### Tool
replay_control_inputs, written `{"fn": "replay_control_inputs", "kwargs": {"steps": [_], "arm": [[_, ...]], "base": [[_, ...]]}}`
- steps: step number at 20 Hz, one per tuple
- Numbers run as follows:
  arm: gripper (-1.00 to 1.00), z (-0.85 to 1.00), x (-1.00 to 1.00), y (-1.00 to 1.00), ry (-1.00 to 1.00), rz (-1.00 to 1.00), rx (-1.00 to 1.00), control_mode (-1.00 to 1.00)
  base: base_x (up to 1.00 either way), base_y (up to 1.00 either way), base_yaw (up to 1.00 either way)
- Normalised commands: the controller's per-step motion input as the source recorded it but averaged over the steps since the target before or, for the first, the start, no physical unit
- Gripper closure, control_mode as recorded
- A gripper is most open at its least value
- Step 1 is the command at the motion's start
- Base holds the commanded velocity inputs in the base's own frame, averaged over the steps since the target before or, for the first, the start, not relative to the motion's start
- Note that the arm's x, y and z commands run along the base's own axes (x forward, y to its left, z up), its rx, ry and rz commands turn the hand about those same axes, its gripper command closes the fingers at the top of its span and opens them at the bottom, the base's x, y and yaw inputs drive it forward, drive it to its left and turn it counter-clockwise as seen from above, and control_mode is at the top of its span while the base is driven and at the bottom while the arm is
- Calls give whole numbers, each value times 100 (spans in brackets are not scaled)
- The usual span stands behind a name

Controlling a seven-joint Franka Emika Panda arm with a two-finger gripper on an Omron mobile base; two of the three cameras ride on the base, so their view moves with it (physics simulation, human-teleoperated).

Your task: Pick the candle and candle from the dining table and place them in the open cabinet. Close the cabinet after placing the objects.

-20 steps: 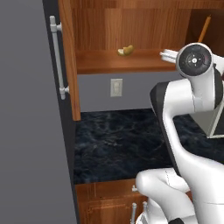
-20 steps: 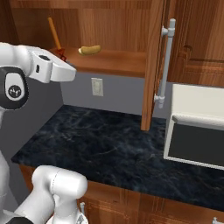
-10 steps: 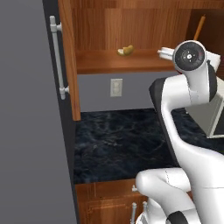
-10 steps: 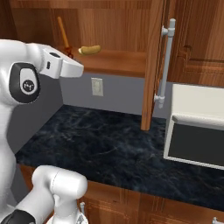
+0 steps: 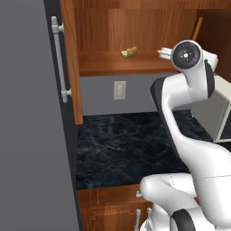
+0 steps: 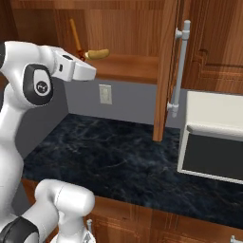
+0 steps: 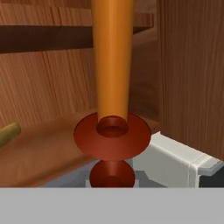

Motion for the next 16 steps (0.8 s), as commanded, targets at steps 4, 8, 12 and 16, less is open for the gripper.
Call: {"fn": "replay_control_inputs", "kwargs": {"steps": [4, 8, 12, 16], "arm": [[100, -9, 33, -1, 0, 0, 0, -100], [100, -12, 31, 0, 0, 0, 0, -100], [100, -13, 27, -1, 0, 1, 0, -100], [100, -11, 30, -4, 0, 2, 0, -100]], "base": [[0, 0, 0], [0, 0, 0], [0, 0, 0], [0, 0, 0]]}}
